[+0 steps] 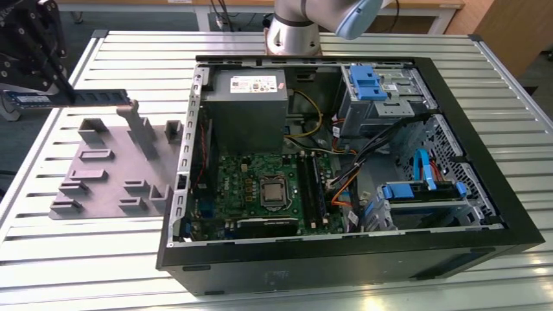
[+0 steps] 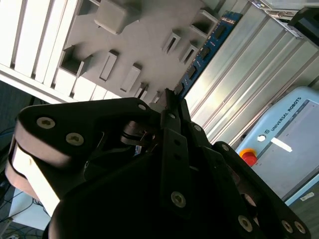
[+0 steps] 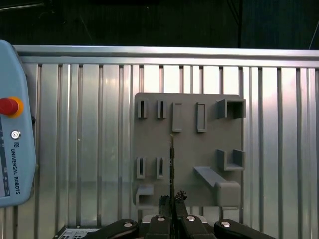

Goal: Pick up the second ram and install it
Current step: 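Pick up the second ram and move it above second insertion slot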

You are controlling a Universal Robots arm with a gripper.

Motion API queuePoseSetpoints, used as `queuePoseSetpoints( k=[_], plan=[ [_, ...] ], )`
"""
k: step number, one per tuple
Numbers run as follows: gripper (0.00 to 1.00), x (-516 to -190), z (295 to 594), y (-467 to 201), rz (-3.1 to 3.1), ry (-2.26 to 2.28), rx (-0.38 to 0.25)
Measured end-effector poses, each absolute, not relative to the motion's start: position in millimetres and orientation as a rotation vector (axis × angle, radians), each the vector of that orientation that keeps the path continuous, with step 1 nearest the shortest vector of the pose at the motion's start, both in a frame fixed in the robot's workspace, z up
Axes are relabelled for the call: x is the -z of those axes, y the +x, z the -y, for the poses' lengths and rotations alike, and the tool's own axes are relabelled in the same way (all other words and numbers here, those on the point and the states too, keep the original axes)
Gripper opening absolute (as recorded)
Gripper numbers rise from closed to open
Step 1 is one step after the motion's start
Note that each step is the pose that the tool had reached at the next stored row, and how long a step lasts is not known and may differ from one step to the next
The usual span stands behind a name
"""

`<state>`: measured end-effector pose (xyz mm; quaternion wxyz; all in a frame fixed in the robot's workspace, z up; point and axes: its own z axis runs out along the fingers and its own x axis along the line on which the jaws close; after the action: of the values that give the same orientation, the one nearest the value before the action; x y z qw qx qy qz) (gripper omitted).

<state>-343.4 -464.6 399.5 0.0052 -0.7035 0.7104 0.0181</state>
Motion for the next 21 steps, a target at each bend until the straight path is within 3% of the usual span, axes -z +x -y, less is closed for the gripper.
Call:
queuePoseSetpoints(
  k=[21],
  plan=[
    [0.14,-399.5,464.5,-330.8,-2.225,-2.203,-0.057]
  ],
)
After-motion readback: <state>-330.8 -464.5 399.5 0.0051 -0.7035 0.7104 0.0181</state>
